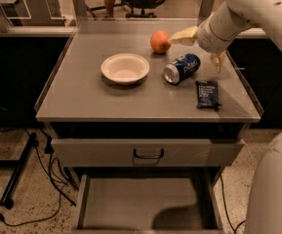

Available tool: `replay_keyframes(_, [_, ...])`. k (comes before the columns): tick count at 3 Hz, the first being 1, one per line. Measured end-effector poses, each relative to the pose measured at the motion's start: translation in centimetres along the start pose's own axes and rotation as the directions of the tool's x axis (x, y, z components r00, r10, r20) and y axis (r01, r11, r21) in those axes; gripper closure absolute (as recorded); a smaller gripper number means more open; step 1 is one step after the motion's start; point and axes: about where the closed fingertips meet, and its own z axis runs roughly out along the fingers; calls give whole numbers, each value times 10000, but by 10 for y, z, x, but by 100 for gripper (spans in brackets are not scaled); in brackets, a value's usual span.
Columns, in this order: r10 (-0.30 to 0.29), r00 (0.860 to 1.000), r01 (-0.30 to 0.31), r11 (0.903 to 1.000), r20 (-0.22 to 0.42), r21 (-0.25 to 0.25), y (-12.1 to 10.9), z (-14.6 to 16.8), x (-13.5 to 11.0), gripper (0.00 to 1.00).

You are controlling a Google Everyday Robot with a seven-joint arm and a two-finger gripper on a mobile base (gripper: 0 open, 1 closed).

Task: Place pepsi can into middle drawer

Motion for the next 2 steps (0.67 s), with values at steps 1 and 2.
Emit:
replay_keyframes(1, [-75, 9999, 72, 9989, 76, 459, -1, 6, 0, 0])
replay_keyframes(2, [90, 9999, -97, 9955, 78, 947, -11, 15, 0, 0])
